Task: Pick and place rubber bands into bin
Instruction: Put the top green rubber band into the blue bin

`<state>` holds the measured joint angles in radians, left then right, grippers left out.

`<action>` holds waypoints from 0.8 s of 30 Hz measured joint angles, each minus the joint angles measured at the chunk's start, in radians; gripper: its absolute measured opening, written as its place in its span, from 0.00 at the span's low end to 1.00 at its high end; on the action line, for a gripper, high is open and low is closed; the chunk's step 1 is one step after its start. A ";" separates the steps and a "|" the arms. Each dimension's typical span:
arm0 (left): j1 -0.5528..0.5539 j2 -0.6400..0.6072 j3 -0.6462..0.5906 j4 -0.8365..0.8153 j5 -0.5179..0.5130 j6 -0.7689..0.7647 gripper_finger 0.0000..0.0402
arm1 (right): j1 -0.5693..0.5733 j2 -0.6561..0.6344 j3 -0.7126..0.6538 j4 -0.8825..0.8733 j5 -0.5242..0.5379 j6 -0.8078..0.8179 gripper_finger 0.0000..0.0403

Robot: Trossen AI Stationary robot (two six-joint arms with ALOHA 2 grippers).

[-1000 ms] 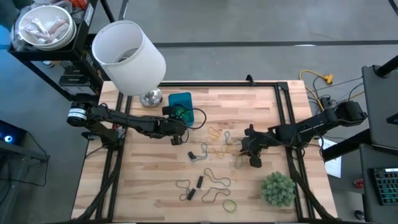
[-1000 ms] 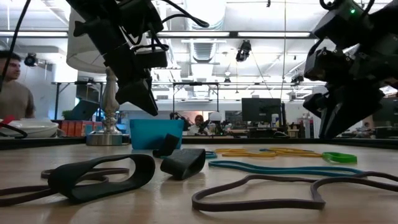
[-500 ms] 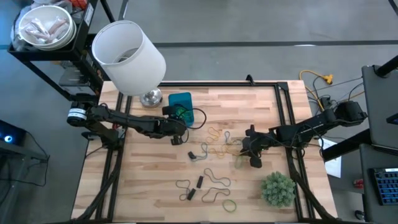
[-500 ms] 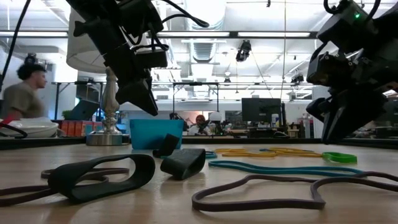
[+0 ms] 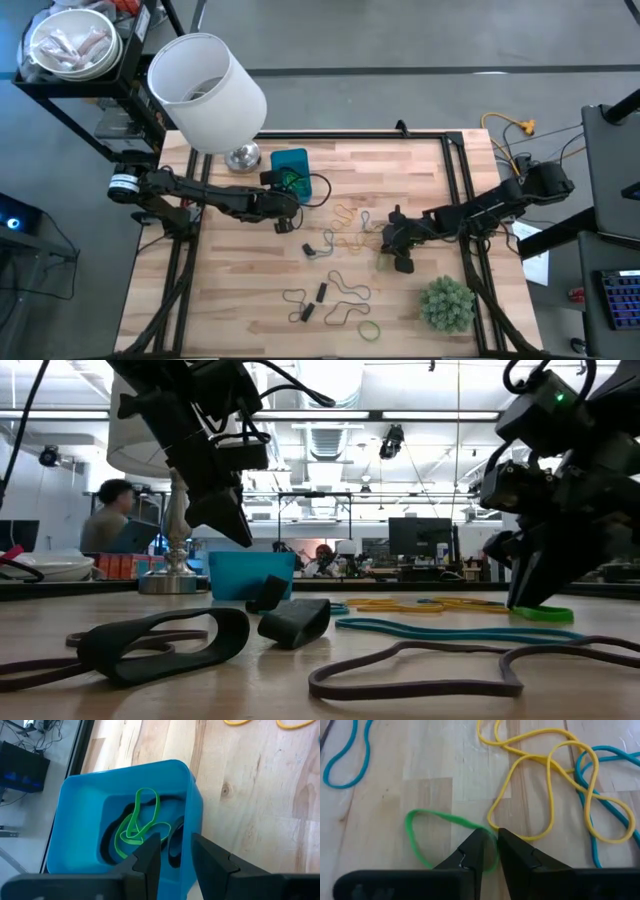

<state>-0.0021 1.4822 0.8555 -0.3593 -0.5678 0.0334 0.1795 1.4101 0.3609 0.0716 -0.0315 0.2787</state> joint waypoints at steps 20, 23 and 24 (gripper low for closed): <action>-0.001 0.000 0.000 -0.004 0.016 0.000 0.23 | -0.001 -0.118 0.155 -0.101 0.011 -0.174 0.02; -0.001 0.000 0.000 -0.004 0.016 0.000 0.23 | -0.001 -0.124 0.212 -0.102 0.011 -0.241 0.02; -0.001 0.000 0.000 -0.004 0.017 0.000 0.23 | -0.001 -0.123 0.230 -0.105 0.013 -0.270 0.02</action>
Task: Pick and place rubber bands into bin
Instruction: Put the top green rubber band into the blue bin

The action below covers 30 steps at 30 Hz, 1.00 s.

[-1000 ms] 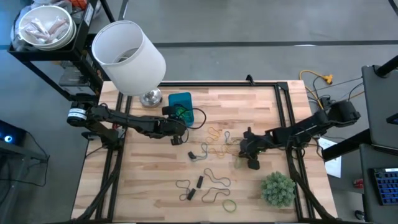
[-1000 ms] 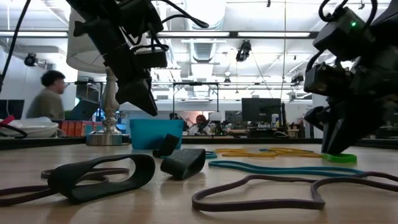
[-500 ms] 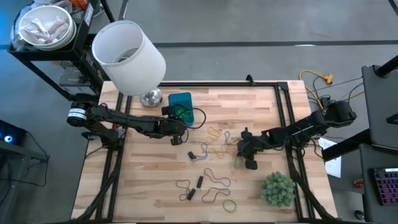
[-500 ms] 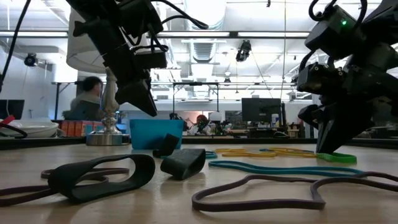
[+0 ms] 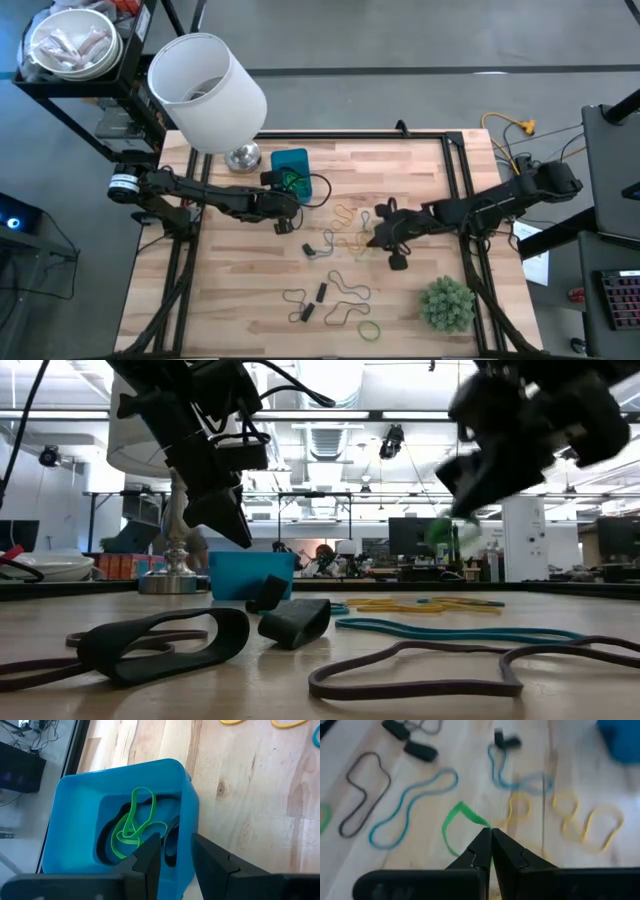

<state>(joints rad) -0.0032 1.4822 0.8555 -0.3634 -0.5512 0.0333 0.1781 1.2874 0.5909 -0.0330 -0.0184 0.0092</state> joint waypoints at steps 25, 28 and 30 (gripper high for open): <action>-0.277 -0.224 -0.012 -0.137 0.020 -0.108 0.23 | -0.357 0.563 0.633 0.096 0.142 -0.361 0.02; -0.342 -0.261 -0.041 -0.136 0.021 -0.140 0.23 | -0.384 0.657 0.725 0.088 0.140 -0.382 0.02; -0.377 -0.281 -0.063 -0.132 0.019 -0.171 0.23 | -0.396 0.703 0.781 0.048 0.139 -0.393 0.02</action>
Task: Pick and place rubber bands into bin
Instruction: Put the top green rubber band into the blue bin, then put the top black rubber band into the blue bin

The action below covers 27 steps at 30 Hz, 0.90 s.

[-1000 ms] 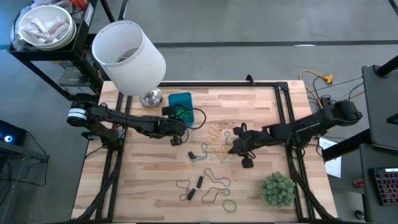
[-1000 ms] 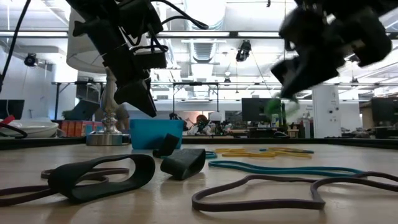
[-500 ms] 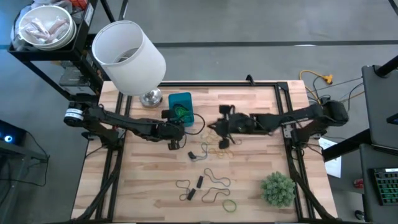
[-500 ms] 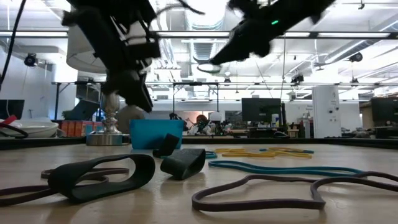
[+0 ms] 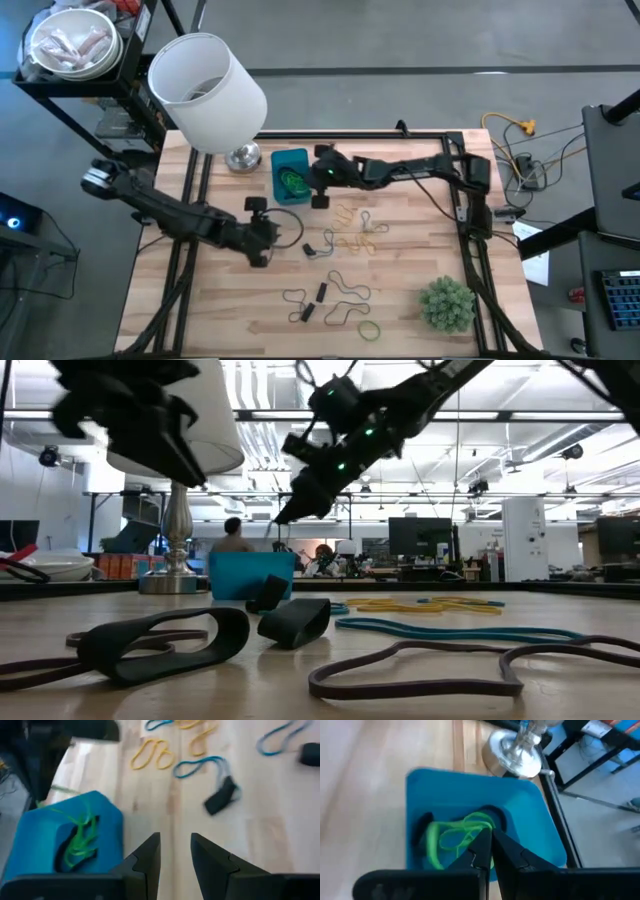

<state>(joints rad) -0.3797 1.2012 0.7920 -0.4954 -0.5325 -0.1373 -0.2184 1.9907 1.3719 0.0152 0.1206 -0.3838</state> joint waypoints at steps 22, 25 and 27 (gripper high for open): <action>-0.052 -0.047 -0.095 0.139 -0.025 0.118 0.23 | -0.099 0.116 0.296 -0.252 -0.200 -0.098 0.28; -0.052 -0.047 -0.095 0.146 -0.023 0.090 0.23 | -0.108 0.116 0.348 -0.328 -0.200 -0.097 0.37; -0.052 -0.047 -0.095 0.149 -0.023 0.066 0.23 | -0.113 0.114 0.383 -0.386 -0.200 -0.092 0.41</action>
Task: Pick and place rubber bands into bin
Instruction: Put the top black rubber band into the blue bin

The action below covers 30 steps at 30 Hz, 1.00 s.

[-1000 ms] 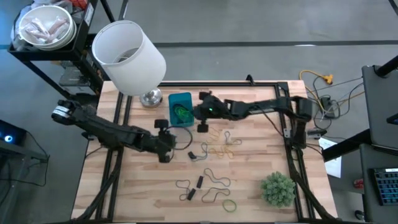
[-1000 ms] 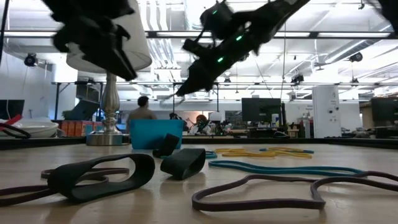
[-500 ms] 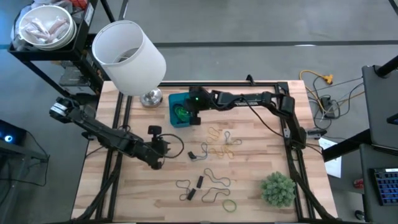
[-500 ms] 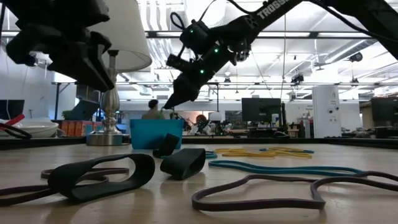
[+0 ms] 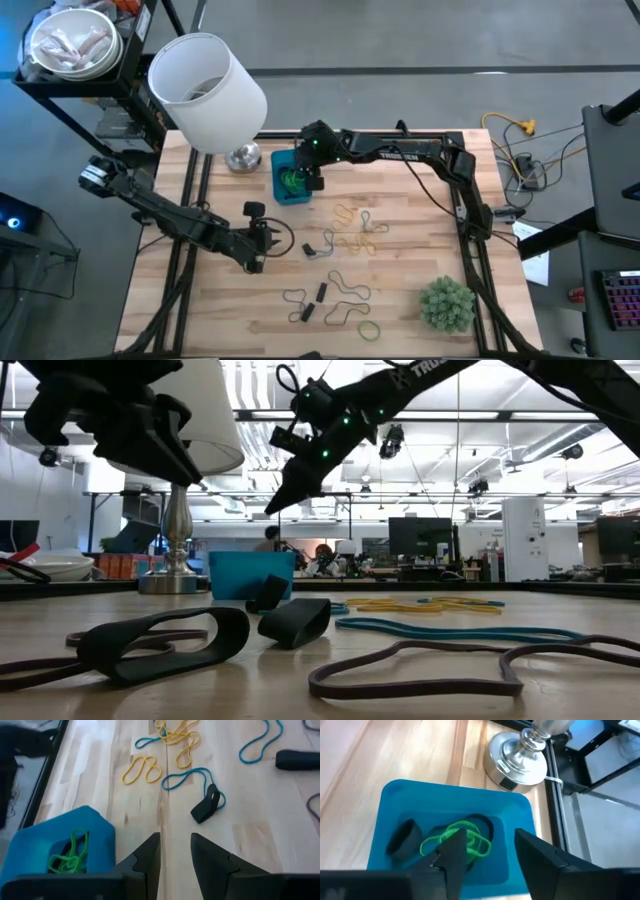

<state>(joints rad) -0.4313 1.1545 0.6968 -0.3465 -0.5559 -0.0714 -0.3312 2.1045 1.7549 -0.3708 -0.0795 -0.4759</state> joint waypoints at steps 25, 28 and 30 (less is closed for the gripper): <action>0.007 0.289 -0.001 0.199 0.051 0.063 0.23 | 0.274 -0.681 -0.329 -0.494 -0.138 0.105 0.48; 0.006 0.327 -0.001 0.290 0.061 0.121 0.23 | 0.340 -0.786 -0.465 -0.382 -0.138 0.135 0.48; 0.008 0.346 -0.001 0.340 0.069 0.157 0.23 | 0.380 -0.856 -0.556 -0.306 -0.125 0.160 0.48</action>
<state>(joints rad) -0.4232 1.5006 0.6960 -0.0065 -0.4869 0.0857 0.0485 1.2484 1.1984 -0.6771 -0.2045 -0.3163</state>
